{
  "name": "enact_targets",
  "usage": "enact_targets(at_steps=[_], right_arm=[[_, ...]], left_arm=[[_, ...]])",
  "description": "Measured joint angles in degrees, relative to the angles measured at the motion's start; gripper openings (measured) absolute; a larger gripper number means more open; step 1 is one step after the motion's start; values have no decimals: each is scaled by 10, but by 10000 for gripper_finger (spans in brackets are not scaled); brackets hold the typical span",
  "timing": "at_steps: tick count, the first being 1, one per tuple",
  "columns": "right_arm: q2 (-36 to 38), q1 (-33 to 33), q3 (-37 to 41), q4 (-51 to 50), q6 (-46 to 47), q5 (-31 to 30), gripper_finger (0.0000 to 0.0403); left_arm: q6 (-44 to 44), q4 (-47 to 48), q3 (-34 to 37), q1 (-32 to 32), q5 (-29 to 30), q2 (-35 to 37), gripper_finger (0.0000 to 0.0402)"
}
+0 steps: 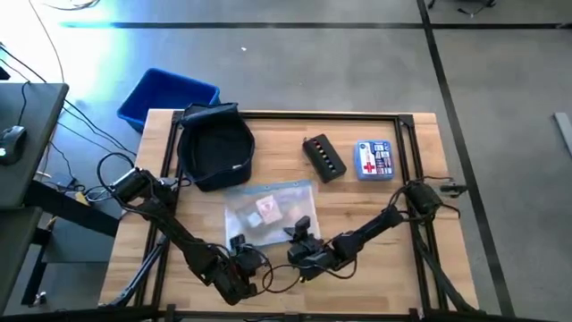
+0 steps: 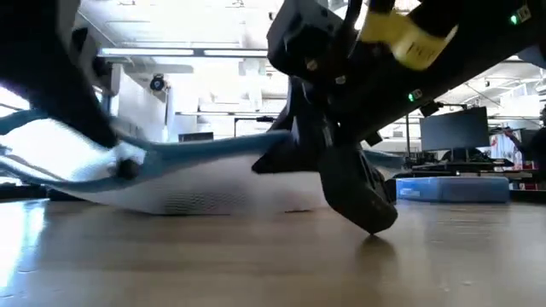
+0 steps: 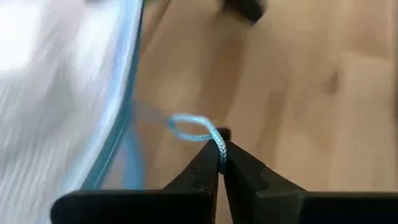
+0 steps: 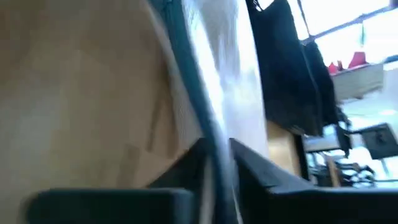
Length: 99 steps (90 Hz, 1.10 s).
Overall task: Unpack backpack
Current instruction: Close the white zip bag, then put the white zip bag into the backpack
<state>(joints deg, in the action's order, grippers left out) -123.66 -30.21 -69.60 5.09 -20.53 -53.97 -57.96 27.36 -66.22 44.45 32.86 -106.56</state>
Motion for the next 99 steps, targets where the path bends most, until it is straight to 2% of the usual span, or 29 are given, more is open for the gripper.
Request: enact_targets(at_steps=[14, 33, 56, 76, 90, 99], right_arm=[[1, -9, 0, -32, -4, -4, 4], [28, -27, 3, -130, 31, 9, 0], [48, -50, 4, -259, 124, 18, 0], [49, -59, 3, -284, 146, 58, 0], [49, -76, -1, -286, 172, 102, 0], [49, -86, -1, -285, 198, 140, 0]], left_arm=[[-135, 149, 0, 24, -32, 0, 0], [-306, 324, 12, 70, -75, 0, 0], [-406, 355, 71, 112, -148, 0, 0], [-413, 342, 60, 114, -110, 0, 1], [-300, 351, -18, 96, -72, 0, 25], [-240, 436, -88, 72, -18, 0, 57]])
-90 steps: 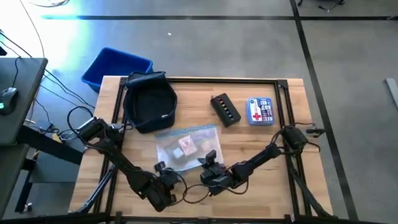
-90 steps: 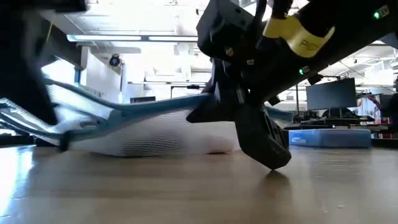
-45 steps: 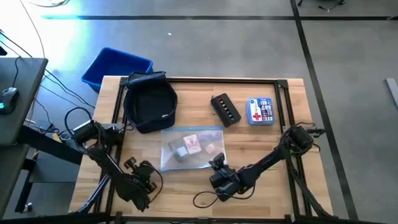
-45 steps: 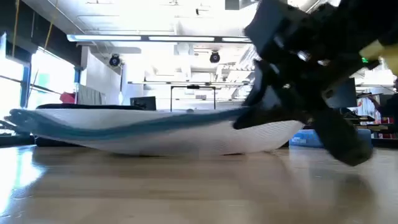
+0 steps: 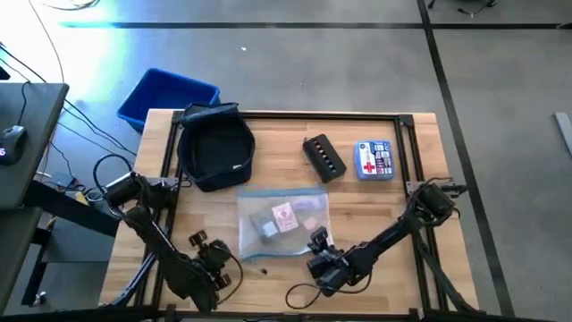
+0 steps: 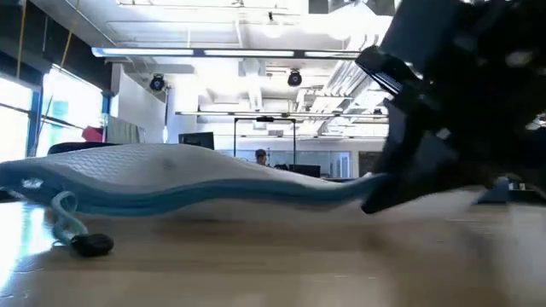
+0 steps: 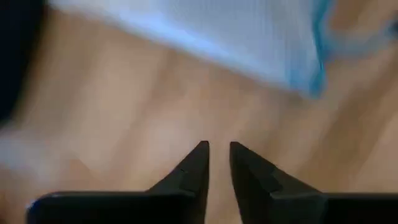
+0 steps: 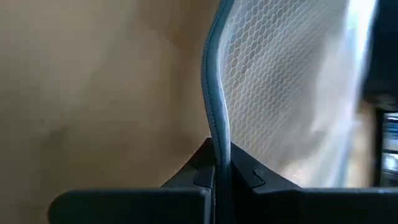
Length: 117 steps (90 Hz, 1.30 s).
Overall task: Unpack backpack
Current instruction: Put the white zip bag into the backpack
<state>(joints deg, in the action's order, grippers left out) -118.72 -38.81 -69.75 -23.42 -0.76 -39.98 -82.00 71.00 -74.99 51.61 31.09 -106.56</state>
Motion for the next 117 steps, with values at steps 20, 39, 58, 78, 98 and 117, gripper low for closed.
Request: enact_targets(at_steps=[20, 39, 58, 78, 98, 117], right_arm=[[0, -14, 1, 3, 23, 32, 0], [0, -14, 1, 9, 25, 36, 0], [0, -14, 1, 10, 25, 48, 0], [1, -13, 1, 11, 23, 54, 0], [1, -15, -5, -5, 21, 56, 0], [9, -33, -68, -178, 121, 108, 0]], left_arm=[[158, 149, -73, -141, 85, 64, 136], [394, 98, -5, -381, 27, 176, 186], [619, -65, 148, -577, -147, 245, 206], [677, -116, 255, -649, -184, 244, 205], [641, -187, 282, -615, -305, 243, 136], [560, -337, 282, -506, -366, 243, 54]])
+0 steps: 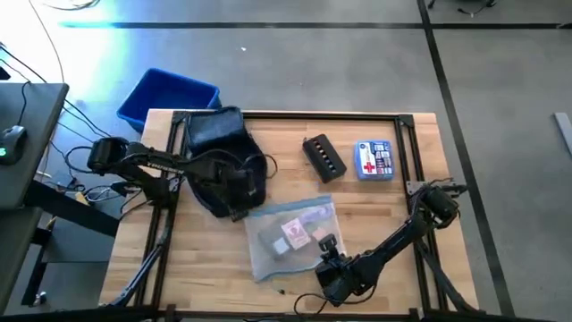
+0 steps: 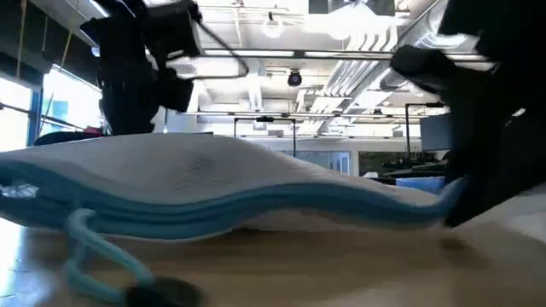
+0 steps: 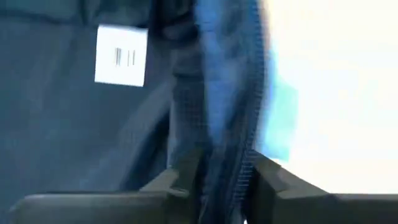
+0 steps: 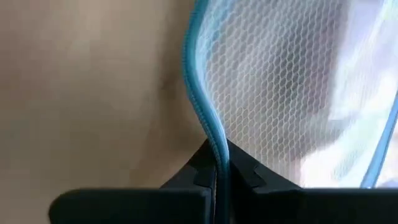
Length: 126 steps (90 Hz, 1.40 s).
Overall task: Unpack backpack
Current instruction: Put the white zip bag into the backpack
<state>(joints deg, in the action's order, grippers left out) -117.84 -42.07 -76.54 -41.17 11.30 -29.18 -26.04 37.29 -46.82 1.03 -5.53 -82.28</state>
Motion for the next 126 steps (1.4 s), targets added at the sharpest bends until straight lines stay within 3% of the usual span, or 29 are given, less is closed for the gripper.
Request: enact_targets(at_steps=[20, 37, 57, 70, 80, 87, 96, 112, 126], right_arm=[[5, -31, -51, -83, 94, 99, 0], [5, -53, -53, -86, 96, 101, 0], [5, -46, -53, -98, 108, 86, 0], [5, -44, -53, -98, 109, 82, 0], [5, -45, -53, -98, 112, 82, 0], [5, -44, -53, -98, 112, 82, 0], [5, -44, -53, -98, 112, 80, 0], [10, -44, -53, -118, 139, 78, 0], [58, -37, -51, -177, 200, 66, 0]], left_arm=[[-66, -149, 0, 123, 29, 0, 35], [-100, -173, -10, 175, 36, 0, 79], [-19, 6, -86, 207, 2, 0, 140], [4, 192, -161, 226, 15, 0, 145], [-12, 234, -204, 247, 31, 0, 141], [-12, 200, -221, 274, 44, 0, 137], [10, 86, -221, 315, 69, -18, 130], [117, -160, -224, 370, 85, -127, 121], [202, -155, -295, 382, 135, -252, 133]])
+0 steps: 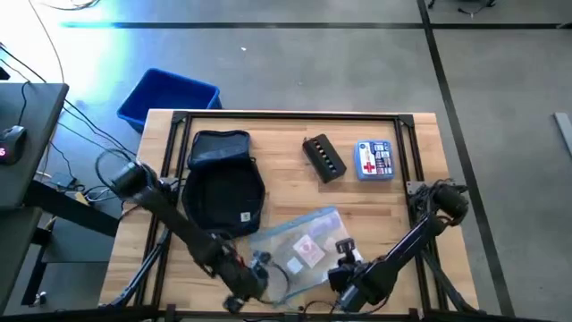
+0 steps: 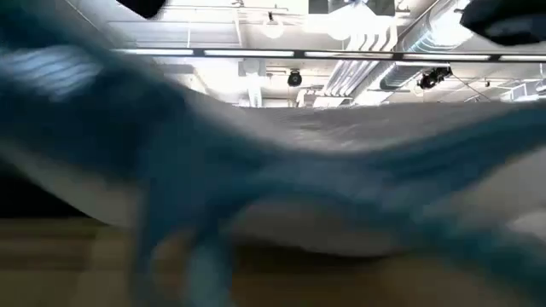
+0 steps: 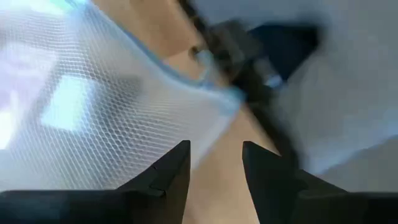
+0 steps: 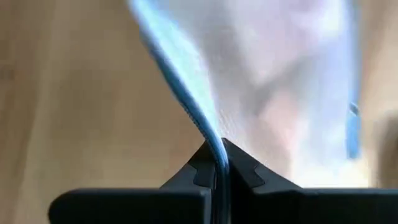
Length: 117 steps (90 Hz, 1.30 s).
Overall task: Unpack backpack
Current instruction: Put the white zip bag into the backpack
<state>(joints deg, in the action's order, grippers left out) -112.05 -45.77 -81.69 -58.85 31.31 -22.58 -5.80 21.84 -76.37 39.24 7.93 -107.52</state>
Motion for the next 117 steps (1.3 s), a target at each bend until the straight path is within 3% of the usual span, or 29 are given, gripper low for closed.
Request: enact_targets(at_steps=[17, 28, 45, 61, 76, 102, 109, 117], right_arm=[[62, 1, 1, -88, 107, -25, 0], [68, 8, 1, -101, 130, -25, 0], [64, 19, 1, -85, 96, -22, 0], [64, 23, 1, -87, 88, -22, 0], [64, 23, 1, -87, 86, -17, 0], [66, 7, -4, -77, 77, -6, 0], [66, 2, -4, -78, 85, -9, 0], [66, -7, -4, -78, 87, -12, 0]], left_arm=[[102, 69, -112, 3, 124, -102, 174], [153, 73, -157, 3, 144, -135, 199], [183, 74, -166, 3, 156, -184, 223], [180, 74, -166, 2, 234, -207, 228], [185, 67, -166, 10, 331, -204, 217], [202, 48, -166, -17, 342, -205, 207], [188, 48, -166, -25, 367, -205, 173], [185, 48, -166, -27, 381, -204, 91]])
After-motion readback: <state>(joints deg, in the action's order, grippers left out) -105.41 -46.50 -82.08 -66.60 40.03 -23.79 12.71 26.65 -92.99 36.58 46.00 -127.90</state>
